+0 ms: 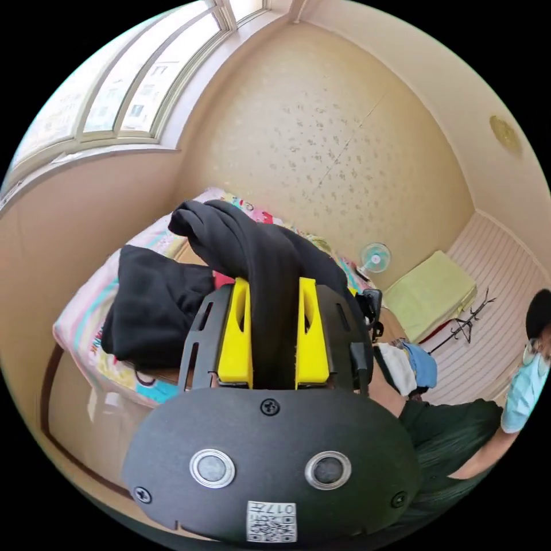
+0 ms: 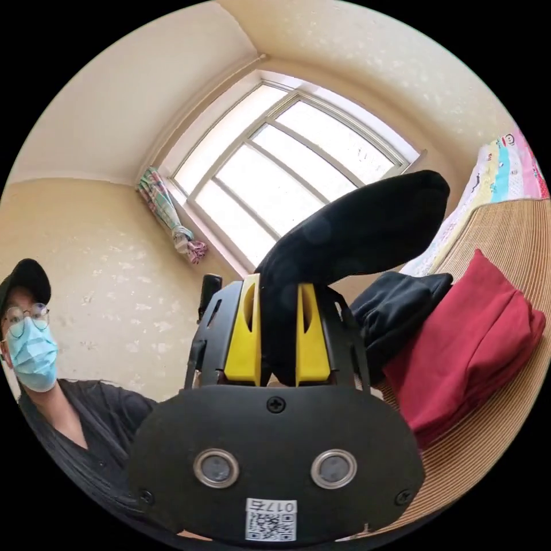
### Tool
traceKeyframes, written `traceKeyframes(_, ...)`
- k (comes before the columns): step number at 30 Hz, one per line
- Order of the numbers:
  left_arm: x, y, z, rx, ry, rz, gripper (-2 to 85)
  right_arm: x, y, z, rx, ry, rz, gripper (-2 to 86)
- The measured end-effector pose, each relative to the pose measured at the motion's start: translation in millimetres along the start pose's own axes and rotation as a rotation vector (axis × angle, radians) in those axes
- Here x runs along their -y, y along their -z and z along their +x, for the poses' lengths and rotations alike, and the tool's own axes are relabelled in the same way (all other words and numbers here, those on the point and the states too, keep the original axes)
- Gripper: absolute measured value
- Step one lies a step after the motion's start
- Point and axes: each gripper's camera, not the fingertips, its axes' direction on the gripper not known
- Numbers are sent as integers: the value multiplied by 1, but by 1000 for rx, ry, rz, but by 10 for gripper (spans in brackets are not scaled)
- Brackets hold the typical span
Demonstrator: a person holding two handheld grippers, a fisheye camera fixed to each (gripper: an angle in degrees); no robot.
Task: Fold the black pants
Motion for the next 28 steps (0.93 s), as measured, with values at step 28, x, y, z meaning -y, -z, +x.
traceKeyframes(28,-329,-154,220,-595,-217,-336,100,-419,509,-220,-1670,-477,459,63)
